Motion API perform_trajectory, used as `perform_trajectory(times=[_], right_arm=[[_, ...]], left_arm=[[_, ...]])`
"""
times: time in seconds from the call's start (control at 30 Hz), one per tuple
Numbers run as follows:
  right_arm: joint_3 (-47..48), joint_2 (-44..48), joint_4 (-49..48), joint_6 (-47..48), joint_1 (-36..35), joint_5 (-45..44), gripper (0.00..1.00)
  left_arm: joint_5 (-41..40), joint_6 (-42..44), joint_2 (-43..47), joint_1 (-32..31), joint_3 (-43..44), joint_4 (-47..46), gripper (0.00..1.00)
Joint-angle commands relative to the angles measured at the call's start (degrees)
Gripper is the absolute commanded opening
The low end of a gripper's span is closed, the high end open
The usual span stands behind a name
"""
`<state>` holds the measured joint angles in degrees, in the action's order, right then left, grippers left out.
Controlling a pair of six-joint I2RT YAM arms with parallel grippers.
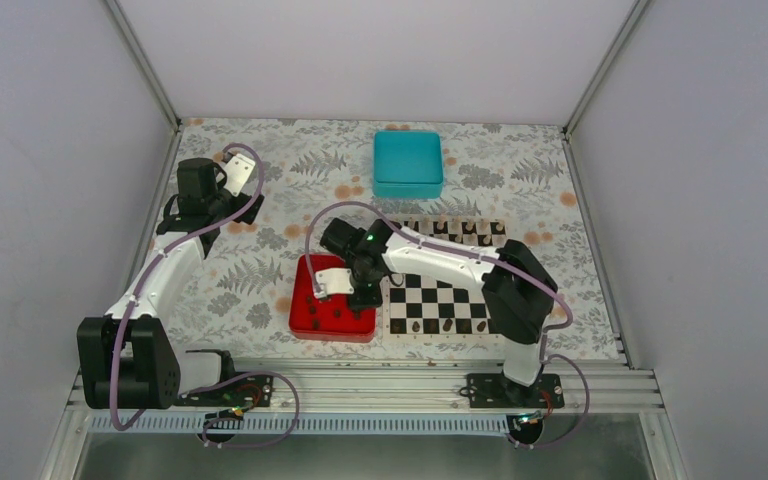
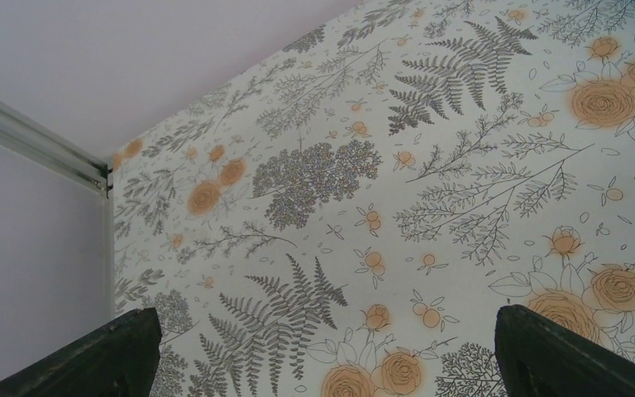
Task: Set up the chess pieces on the board
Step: Pick up the chess piece from the storage box.
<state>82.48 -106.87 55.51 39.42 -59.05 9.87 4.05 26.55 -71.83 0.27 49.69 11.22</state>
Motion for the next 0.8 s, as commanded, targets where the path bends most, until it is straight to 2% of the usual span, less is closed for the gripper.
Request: perform_trajectory(times=[0.0,0.23,0.53,0.77], right_arm=[[-1.95,-1.24,-1.11,-1.41,-1.4,1.45,0.39],[-3.98,-2.37,-2.53,-2.04,-2.36,1.17,0.31],[-5.17,-3.2,-5.19,-2.32,-2.89,0.5,0.31],[-5.4,-4.44,-5.24,-2.28,-2.92,-0.03,0.21]], left_arm=[[-0.02,0.34,0.73,0.34,0.15,-1.52,1.0],[0.19,0.26,0.76,0.39,0.03,-1.64,1.0],[0.24,0.26,0.79,0.36,-0.3,-1.91,1.0],[0.57,0.43,0.74,0.36,-0.39,-1.95,1.0]])
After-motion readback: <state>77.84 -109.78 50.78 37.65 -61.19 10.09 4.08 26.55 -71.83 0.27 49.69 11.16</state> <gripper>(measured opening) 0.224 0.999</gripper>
